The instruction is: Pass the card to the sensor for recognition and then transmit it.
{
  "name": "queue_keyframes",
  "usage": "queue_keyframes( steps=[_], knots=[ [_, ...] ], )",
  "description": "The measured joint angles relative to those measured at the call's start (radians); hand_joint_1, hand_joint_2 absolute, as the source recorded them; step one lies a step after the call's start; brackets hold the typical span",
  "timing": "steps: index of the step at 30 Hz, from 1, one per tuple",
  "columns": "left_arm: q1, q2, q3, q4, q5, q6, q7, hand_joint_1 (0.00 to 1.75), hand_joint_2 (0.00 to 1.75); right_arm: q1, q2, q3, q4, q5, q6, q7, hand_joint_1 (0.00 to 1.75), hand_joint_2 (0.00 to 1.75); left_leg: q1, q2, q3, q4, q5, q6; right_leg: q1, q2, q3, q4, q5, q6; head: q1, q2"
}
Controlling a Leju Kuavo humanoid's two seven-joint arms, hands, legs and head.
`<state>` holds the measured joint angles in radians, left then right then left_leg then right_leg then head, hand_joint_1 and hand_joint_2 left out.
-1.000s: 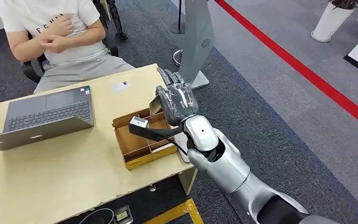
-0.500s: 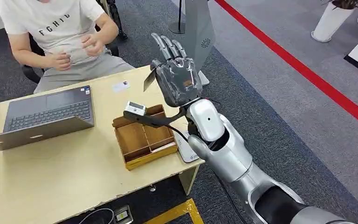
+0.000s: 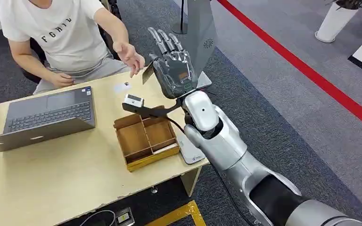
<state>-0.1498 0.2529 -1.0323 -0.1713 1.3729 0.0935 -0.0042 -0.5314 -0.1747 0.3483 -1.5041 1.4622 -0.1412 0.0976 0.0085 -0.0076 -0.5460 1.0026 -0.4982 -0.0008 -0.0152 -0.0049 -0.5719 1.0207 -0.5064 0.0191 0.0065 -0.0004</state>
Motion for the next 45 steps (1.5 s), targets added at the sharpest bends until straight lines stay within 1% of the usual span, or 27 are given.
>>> queue_keyframes(
  steps=[1, 2, 5, 7, 10, 15, 23, 32, 33, 34, 35, 36, 45],
  knots=[
    [-0.001, 0.000, -0.001, 0.000, -0.003, -0.001, -0.001, 0.00, 0.00, -0.034, 0.005, 0.003, 0.052, 0.017, -0.012, -0.008, 1.75, 1.75, 0.000, 0.000, 0.000, 0.000, 0.000, 0.000, 0.000, 0.000, 0.000, 0.000, 0.000, 0.000, 0.000, 0.000],
    [-0.001, 0.000, -0.002, 0.000, -0.010, -0.002, -0.011, 0.00, 0.00, -0.086, 0.015, 0.005, 0.135, 0.040, -0.024, -0.017, 1.75, 1.75, 0.000, 0.000, 0.000, 0.000, 0.000, 0.000, 0.000, -0.001, 0.000, 0.000, 0.000, 0.000, 0.000, 0.000],
    [-0.002, 0.002, -0.002, 0.000, -0.021, -0.005, -0.014, 0.00, 0.00, -0.141, 0.026, 0.010, 0.221, 0.074, -0.046, -0.023, 1.75, 1.75, 0.000, 0.000, 0.000, 0.000, 0.000, 0.000, 0.000, 0.000, 0.000, 0.001, 0.000, 0.000, 0.000, 0.000],
    [-0.002, 0.004, -0.004, 0.000, -0.029, -0.011, -0.015, 0.00, 0.00, -0.191, 0.033, 0.018, 0.292, 0.095, -0.082, -0.026, 1.75, 1.75, 0.000, 0.000, -0.001, 0.000, 0.000, 0.000, 0.000, 0.000, 0.000, 0.001, 0.000, 0.000, 0.000, 0.000],
    [-0.003, 0.008, -0.017, 0.000, -0.041, -0.020, -0.018, 0.00, 0.00, -0.285, 0.050, 0.035, 0.422, 0.107, -0.142, -0.021, 1.75, 1.75, 0.000, -0.001, -0.001, 0.000, 0.001, -0.001, 0.000, -0.001, 0.000, 0.001, 0.000, 0.000, 0.000, 0.000],
    [-0.004, 0.014, -0.032, 0.000, -0.045, -0.032, -0.021, 0.00, 0.00, -0.430, 0.087, 0.073, 0.647, 0.108, -0.193, -0.015, 1.75, 1.75, 0.000, -0.001, 0.000, 0.000, 0.001, -0.001, 0.000, -0.001, -0.001, 0.001, 0.000, 0.000, 0.000, 0.000],
    [-0.004, 0.015, -0.046, 0.000, -0.044, -0.039, -0.029, 0.00, 0.00, -0.495, 0.132, 0.097, 0.837, 0.108, -0.205, -0.011, 1.75, 1.75, 0.000, -0.002, -0.001, 0.000, 0.001, -0.001, 0.000, -0.002, -0.001, 0.001, 0.000, 0.000, 0.000, 0.000],
    [-0.004, 0.019, -0.053, 0.000, -0.046, -0.039, -0.011, 0.00, 0.00, -0.514, 0.157, 0.112, 0.930, 0.106, -0.198, 0.002, 1.75, 1.75, 0.000, -0.002, -0.001, 0.000, 0.001, -0.001, 0.000, -0.003, -0.001, 0.001, 0.000, 0.000, 0.000, 0.000],
    [-0.004, 0.019, -0.053, 0.000, -0.046, -0.040, -0.011, 0.00, 0.00, -0.516, 0.157, 0.115, 0.936, 0.106, -0.194, 0.002, 1.47, 1.75, 0.000, -0.002, -0.001, 0.000, 0.001, -0.001, 0.000, -0.003, -0.001, 0.001, 0.000, 0.000, 0.000, 0.000],
    [-0.004, 0.019, -0.053, 0.000, -0.046, -0.040, -0.011, 0.00, 0.00, -0.518, 0.158, 0.116, 0.941, 0.107, -0.192, 0.002, 1.47, 1.75, 0.000, -0.002, -0.001, 0.000, 0.001, -0.001, 0.000, -0.003, -0.001, 0.001, 0.000, 0.000, 0.000, 0.000],
    [-0.004, 0.019, -0.054, 0.000, -0.044, -0.039, -0.011, 0.00, 0.00, -0.521, 0.158, 0.117, 0.946, 0.107, -0.189, 0.002, 0.00, 1.75, 0.000, -0.002, -0.001, 0.000, 0.001, -0.001, 0.000, -0.002, -0.001, 0.001, 0.000, 0.000, 0.000, 0.000],
    [-0.004, 0.019, -0.055, 0.000, -0.040, -0.038, -0.011, 0.00, 0.00, -0.523, 0.159, 0.117, 0.952, 0.108, -0.184, 0.003, 0.00, 0.00, 0.000, -0.002, -0.001, 0.000, 0.001, -0.001, 0.000, -0.002, -0.001, 0.001, 0.000, 0.000, 0.000, 0.000],
    [-0.004, 0.022, -0.060, 0.000, -0.034, -0.041, -0.012, 0.00, 0.00, -0.528, 0.158, 0.124, 0.986, 0.108, -0.169, 0.010, 0.00, 0.00, 0.000, -0.002, -0.001, 0.000, 0.001, -0.001, 0.000, -0.002, -0.001, 0.001, 0.000, 0.000, 0.000, 0.000]
  ],
)
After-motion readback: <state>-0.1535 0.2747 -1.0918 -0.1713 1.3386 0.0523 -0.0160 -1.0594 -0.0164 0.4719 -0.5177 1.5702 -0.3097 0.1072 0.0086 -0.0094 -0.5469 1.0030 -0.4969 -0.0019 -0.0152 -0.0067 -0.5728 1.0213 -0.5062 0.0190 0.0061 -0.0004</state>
